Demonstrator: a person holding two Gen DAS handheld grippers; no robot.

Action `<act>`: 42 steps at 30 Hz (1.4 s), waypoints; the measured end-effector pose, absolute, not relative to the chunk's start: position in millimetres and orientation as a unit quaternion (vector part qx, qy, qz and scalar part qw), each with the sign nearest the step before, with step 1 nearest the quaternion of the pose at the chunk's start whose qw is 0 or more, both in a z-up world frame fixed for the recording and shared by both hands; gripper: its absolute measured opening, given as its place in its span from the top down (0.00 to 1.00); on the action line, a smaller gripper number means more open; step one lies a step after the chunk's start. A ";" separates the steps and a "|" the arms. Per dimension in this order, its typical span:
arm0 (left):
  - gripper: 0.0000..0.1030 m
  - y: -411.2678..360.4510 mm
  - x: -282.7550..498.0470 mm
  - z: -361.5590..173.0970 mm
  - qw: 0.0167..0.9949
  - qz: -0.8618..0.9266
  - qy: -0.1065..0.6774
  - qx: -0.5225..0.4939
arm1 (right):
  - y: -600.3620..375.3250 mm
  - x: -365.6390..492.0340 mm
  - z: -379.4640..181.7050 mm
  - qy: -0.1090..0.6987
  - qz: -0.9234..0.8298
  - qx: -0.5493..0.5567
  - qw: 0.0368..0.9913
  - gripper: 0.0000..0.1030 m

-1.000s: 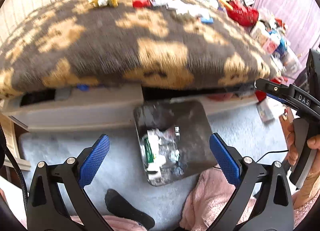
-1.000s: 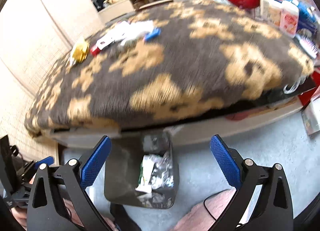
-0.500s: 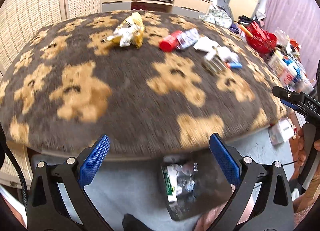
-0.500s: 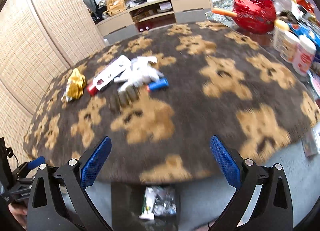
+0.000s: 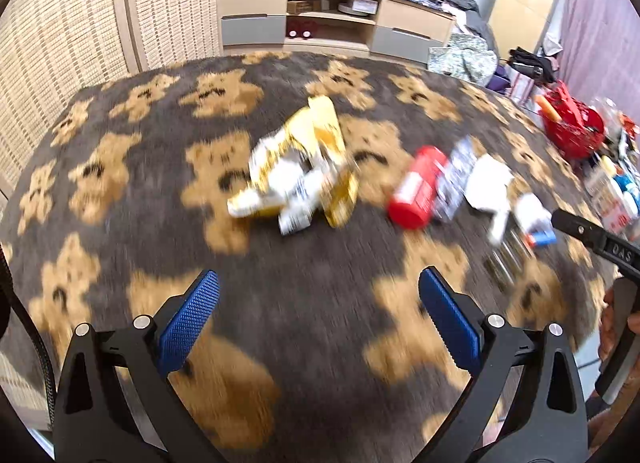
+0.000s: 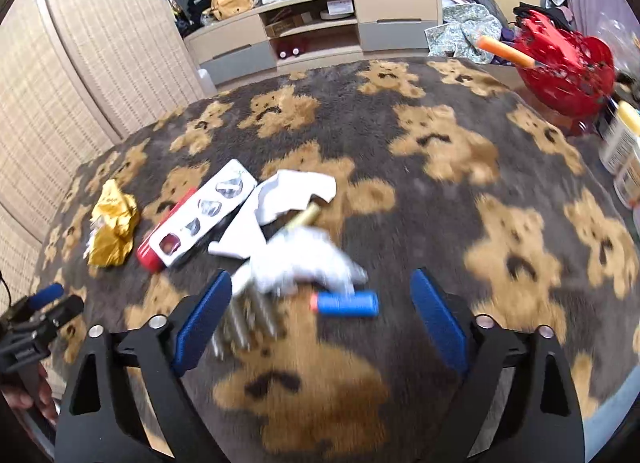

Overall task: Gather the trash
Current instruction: 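Grasp yellow snack wrapper with left tool while right tool grasps white plastic, then carry yellow wrapper and white plastic down into the bin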

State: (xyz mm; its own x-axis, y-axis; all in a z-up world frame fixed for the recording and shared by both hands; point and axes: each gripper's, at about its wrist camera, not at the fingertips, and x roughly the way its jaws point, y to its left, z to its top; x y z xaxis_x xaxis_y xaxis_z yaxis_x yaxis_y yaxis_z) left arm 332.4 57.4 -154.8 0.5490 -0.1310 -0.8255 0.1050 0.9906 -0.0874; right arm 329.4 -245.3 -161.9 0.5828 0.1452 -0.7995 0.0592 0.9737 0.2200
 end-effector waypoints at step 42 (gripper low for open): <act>0.67 7.2 191.6 -107.7 0.887 -0.140 0.440 0.000 | -226.1 192.9 -121.7 0.451 0.080 0.093 0.884 0.71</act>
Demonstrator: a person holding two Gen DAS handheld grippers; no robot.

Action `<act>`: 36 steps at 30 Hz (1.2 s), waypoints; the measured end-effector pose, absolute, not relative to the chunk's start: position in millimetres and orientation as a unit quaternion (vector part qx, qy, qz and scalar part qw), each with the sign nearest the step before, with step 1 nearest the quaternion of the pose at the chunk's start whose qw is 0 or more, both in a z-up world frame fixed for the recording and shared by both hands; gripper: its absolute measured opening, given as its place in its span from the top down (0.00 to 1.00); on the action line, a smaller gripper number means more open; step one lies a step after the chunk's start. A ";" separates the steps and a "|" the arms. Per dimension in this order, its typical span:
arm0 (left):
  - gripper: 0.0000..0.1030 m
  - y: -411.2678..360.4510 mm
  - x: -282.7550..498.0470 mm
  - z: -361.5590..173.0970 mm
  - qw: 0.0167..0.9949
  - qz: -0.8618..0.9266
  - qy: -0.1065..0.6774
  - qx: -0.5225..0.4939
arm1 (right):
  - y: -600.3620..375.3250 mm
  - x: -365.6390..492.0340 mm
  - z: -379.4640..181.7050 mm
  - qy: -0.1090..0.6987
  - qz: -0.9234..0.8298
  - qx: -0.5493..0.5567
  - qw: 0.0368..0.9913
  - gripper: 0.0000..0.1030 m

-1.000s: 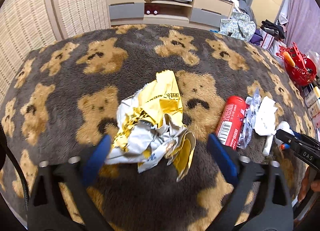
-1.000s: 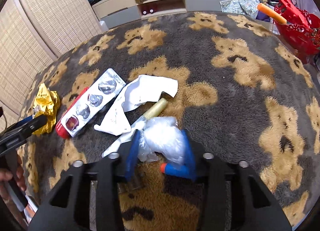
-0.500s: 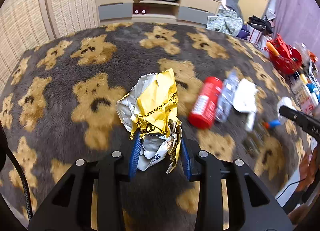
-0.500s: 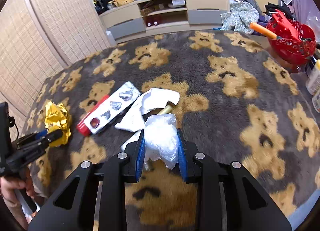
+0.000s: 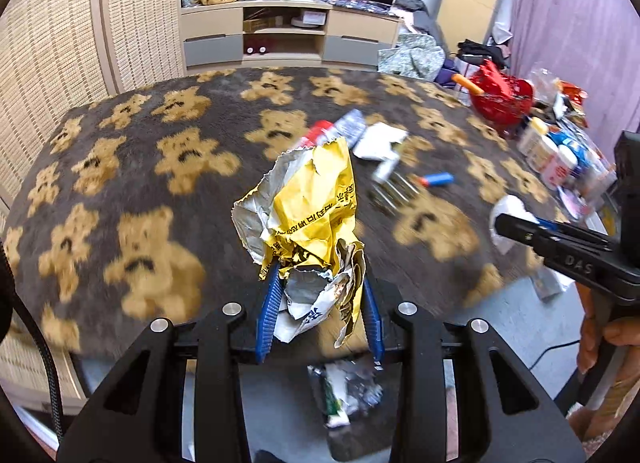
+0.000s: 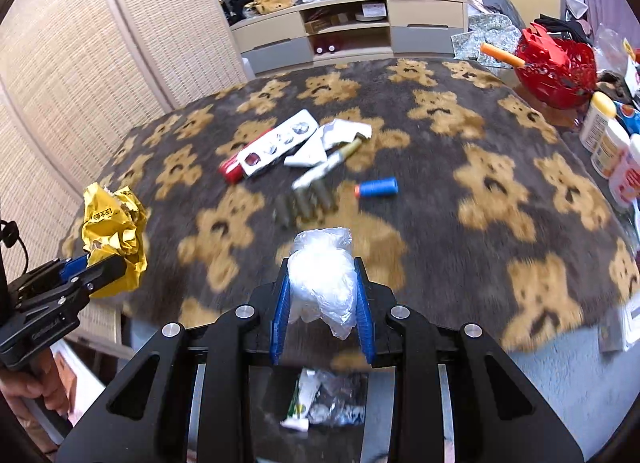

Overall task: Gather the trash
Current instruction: 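Carry yellow wrapper and white plastic down into the bin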

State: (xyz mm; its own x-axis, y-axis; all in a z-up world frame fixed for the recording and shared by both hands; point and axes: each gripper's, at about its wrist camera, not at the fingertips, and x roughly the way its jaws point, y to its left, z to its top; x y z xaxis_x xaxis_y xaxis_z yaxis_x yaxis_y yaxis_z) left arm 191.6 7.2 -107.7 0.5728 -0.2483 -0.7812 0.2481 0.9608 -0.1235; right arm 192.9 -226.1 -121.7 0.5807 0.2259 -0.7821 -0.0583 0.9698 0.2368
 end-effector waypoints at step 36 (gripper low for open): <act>0.66 -38.5 70.5 -288.3 0.803 -0.181 0.567 -0.021 | -211.9 82.6 -268.7 0.548 0.094 0.126 0.822 0.71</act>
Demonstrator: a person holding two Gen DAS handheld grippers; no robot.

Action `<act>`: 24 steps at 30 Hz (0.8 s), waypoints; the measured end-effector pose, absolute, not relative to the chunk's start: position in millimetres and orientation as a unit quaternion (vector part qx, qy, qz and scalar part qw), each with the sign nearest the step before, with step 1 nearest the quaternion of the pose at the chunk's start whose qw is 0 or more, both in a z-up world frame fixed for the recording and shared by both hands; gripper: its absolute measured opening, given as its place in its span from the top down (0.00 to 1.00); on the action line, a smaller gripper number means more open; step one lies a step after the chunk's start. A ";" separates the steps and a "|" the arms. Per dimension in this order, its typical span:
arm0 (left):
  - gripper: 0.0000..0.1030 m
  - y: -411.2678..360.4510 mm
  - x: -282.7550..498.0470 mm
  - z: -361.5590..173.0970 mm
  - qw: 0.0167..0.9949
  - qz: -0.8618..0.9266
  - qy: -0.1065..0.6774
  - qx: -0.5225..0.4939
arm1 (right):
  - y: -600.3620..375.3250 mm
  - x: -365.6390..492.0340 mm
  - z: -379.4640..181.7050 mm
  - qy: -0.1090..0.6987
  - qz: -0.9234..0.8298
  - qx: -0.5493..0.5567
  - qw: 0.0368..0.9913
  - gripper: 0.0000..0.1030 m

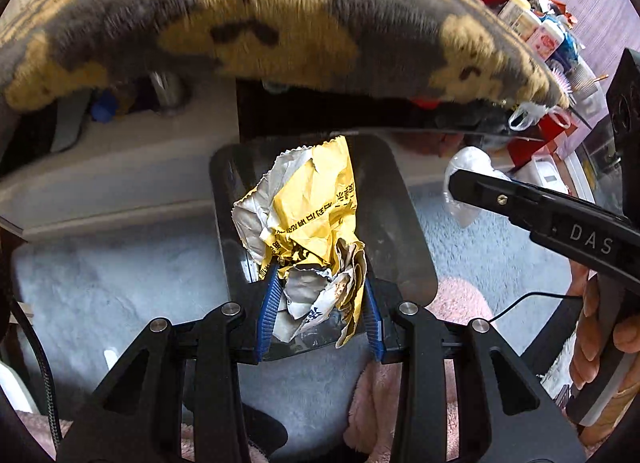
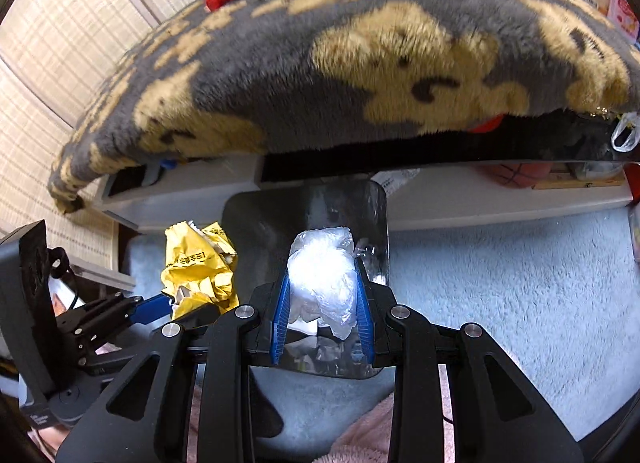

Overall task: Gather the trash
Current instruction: 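Carry yellow wrapper and white plastic down into the bin, then open both tools over the bin and lift them back to the table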

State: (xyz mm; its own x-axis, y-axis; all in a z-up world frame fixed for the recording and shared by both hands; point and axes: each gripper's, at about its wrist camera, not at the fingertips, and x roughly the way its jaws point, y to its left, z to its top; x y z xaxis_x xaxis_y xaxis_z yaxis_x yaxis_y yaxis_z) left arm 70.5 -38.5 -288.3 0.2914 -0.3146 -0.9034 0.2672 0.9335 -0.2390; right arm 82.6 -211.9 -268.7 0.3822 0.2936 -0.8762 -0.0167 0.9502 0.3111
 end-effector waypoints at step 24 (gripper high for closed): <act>0.19 -31.9 80.4 -288.6 0.807 -0.175 0.564 -0.018 | -216.8 107.1 -276.2 0.551 0.078 0.152 0.817 0.18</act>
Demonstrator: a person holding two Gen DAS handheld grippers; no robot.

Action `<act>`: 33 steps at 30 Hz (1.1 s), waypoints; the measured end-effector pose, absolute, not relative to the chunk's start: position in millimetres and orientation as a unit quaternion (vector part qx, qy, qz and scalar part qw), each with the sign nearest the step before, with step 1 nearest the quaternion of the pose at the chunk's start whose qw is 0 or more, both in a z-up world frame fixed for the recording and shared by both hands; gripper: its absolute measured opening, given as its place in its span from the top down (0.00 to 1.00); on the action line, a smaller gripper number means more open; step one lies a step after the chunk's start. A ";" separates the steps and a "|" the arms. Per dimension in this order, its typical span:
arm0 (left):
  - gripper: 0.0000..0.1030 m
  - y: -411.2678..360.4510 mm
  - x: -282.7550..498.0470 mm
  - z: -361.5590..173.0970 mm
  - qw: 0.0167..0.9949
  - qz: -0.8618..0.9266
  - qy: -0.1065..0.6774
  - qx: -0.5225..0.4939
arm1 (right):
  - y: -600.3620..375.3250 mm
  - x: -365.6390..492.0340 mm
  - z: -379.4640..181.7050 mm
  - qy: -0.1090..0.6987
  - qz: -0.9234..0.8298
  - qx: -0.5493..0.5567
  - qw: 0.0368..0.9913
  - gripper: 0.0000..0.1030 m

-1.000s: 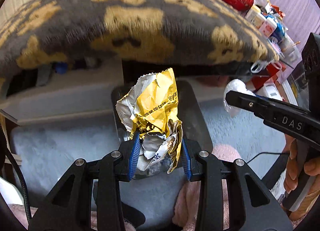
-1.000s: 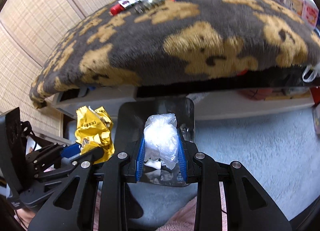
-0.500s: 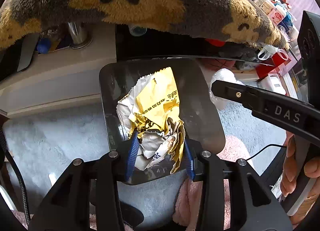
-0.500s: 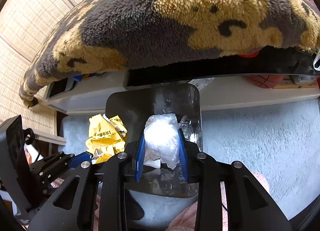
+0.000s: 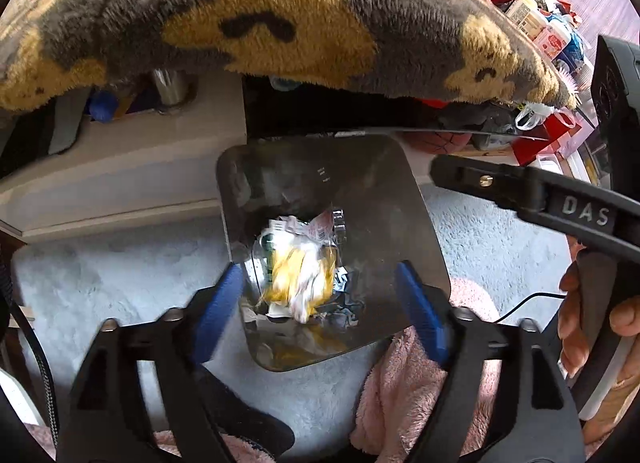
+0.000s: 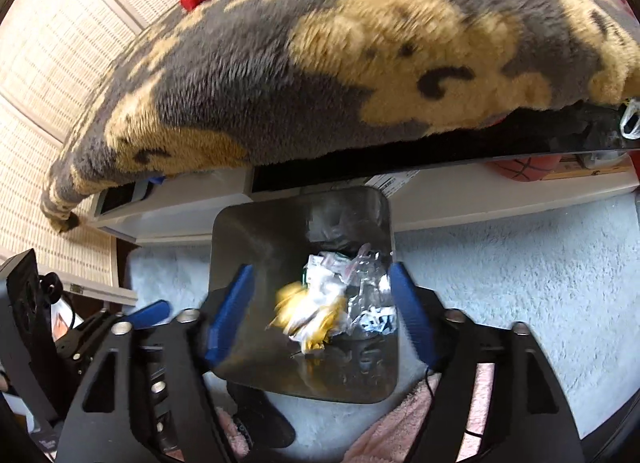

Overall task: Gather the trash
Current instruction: 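Open both tools over the bin and lift them back to the table, then grasp red spray can with left tool while right tool grasps blue cap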

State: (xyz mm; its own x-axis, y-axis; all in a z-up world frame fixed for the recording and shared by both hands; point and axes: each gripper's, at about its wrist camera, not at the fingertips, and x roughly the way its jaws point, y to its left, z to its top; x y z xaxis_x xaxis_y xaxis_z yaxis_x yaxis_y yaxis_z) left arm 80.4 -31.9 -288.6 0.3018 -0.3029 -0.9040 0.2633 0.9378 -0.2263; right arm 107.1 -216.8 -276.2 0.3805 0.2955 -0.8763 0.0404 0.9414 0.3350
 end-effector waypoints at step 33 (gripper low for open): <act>0.14 -3.2 253.2 -171.8 0.874 -0.144 0.465 0.006 | -268.4 256.2 -162.3 0.448 0.029 0.151 0.881 0.12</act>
State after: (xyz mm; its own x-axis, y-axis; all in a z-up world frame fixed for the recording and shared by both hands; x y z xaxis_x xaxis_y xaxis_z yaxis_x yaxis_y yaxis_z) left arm 253.2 -3.2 -171.8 0.5266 -0.2462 -0.8137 0.2573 0.9584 -0.1235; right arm 256.2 -268.4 -162.3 0.5965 0.1870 -0.7805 0.0834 0.9528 0.2920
